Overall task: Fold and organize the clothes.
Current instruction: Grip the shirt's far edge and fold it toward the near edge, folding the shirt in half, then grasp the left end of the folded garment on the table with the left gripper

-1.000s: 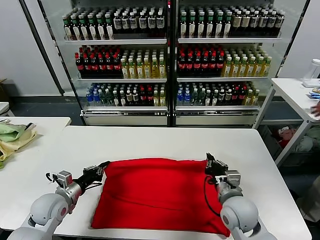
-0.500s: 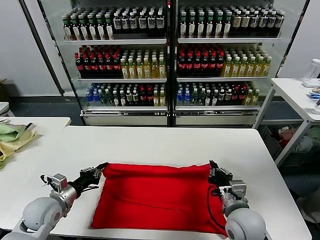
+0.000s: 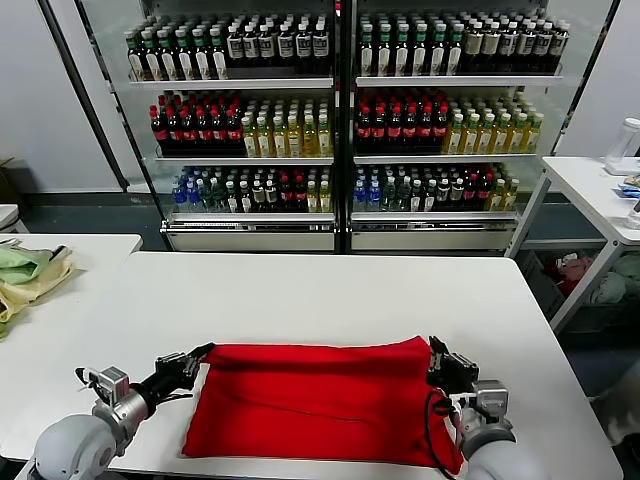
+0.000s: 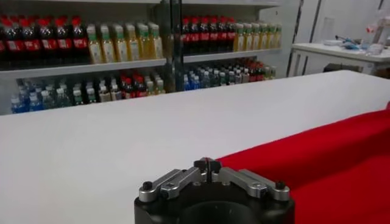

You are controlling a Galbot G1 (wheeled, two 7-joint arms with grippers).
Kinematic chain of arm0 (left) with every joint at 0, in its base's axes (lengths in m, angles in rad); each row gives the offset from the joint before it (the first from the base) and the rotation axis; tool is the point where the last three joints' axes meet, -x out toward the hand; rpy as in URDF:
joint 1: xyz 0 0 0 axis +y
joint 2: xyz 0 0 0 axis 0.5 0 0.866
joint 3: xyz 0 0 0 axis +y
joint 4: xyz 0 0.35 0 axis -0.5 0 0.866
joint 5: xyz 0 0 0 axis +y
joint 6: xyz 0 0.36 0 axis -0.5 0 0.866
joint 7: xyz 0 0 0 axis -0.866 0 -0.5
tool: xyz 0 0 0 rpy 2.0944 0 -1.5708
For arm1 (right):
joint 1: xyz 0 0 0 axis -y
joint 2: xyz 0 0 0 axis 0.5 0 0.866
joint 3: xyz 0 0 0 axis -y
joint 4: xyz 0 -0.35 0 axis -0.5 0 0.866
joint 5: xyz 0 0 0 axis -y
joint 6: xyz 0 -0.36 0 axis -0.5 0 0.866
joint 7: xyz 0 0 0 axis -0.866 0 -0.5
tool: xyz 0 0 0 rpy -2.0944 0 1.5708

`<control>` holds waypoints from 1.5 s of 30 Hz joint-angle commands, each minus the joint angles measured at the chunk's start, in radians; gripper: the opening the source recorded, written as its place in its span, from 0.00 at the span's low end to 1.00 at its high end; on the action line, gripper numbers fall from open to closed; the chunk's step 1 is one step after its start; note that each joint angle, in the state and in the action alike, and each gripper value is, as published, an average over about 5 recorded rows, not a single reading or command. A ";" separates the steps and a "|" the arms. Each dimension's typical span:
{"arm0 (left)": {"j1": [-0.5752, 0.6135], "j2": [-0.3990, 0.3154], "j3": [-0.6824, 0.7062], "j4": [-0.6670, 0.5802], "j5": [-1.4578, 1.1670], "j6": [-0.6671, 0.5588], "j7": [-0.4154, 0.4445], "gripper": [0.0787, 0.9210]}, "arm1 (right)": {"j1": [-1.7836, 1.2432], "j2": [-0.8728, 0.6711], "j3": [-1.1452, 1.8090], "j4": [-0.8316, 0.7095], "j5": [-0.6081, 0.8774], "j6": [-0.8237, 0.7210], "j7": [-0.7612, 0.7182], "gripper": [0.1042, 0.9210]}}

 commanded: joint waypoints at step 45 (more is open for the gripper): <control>0.141 -0.140 0.095 -0.313 -0.067 0.194 -0.669 0.60 | -0.222 0.019 0.050 0.132 -0.086 0.015 0.001 0.64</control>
